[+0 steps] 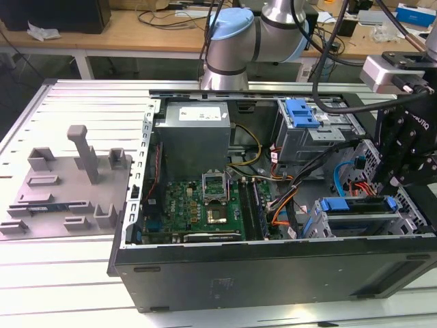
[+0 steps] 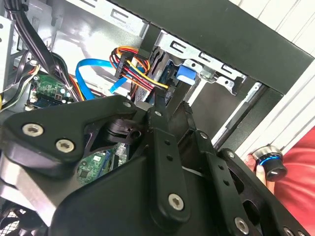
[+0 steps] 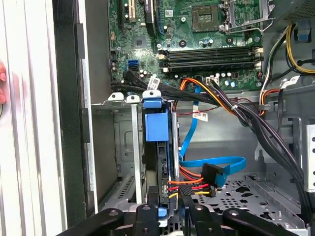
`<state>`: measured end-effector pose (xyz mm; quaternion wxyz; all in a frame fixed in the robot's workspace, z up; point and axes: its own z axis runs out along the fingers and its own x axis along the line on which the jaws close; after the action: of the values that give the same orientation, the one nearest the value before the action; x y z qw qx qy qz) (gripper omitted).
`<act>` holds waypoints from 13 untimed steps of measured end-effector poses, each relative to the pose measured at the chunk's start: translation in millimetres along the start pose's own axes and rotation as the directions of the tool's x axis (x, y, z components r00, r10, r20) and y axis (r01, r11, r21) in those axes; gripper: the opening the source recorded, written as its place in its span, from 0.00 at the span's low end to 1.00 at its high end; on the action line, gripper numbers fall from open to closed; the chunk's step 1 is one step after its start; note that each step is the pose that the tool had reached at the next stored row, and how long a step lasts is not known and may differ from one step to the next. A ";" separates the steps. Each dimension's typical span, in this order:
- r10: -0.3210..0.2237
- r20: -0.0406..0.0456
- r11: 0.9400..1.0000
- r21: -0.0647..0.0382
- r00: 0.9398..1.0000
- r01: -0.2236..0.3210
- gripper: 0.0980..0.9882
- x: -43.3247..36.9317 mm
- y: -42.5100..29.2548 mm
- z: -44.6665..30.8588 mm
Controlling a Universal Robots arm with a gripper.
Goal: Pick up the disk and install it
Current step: 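Insert the second disk wire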
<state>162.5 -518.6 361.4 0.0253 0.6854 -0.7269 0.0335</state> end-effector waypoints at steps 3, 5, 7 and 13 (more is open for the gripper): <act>0.000 0.000 1.000 0.000 1.000 0.000 0.23 0.0 0.0 0.0; 0.000 0.000 1.000 0.000 1.000 0.000 0.23 0.0 0.0 -0.1; 0.000 0.000 1.000 0.000 1.000 0.000 0.23 0.0 0.0 -0.1; -0.005 -0.144 1.000 -0.017 0.990 0.002 0.23 -30.2 -0.1 -2.9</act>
<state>164.3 -488.4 361.8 0.0833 0.6823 -0.7222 0.0766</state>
